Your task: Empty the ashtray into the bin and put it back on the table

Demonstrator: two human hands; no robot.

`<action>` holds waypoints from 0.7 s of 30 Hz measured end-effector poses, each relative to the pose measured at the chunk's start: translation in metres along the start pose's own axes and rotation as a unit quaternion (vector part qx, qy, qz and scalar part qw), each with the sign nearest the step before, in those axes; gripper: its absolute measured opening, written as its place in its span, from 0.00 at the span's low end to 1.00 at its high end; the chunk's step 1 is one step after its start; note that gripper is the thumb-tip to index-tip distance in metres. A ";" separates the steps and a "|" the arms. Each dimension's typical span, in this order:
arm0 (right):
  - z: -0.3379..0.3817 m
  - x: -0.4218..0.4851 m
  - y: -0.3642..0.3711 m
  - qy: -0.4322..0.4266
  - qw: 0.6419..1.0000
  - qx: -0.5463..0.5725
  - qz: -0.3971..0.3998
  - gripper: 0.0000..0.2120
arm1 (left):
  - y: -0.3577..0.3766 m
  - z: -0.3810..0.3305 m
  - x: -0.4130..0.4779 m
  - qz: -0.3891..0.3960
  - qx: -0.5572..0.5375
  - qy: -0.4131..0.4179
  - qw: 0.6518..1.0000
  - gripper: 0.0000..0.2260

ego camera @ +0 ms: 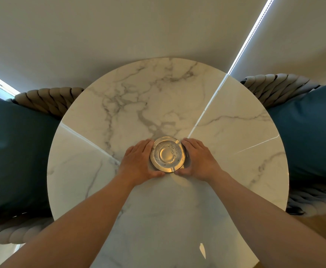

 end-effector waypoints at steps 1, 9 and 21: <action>0.000 0.000 0.000 -0.002 1.000 0.001 -0.001 0.48 | 0.000 0.000 0.000 -0.001 0.001 0.000 1.000 0.51; -0.001 0.000 -0.003 -0.010 1.000 0.000 0.011 0.49 | -0.001 0.002 0.000 0.002 -0.020 -0.007 1.000 0.53; 0.001 -0.024 -0.010 0.018 0.998 -0.023 0.049 0.47 | -0.009 0.007 -0.026 0.030 0.006 -0.015 0.999 0.50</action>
Point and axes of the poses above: each hand's wrist, its own x-axis towards the middle knuckle, its own y-axis out of the palm, z = x × y, the point moved 1 cm from there along x, towards the middle knuckle, and after that the axes turned 12 degrees about -x, right-handed, at the moved point
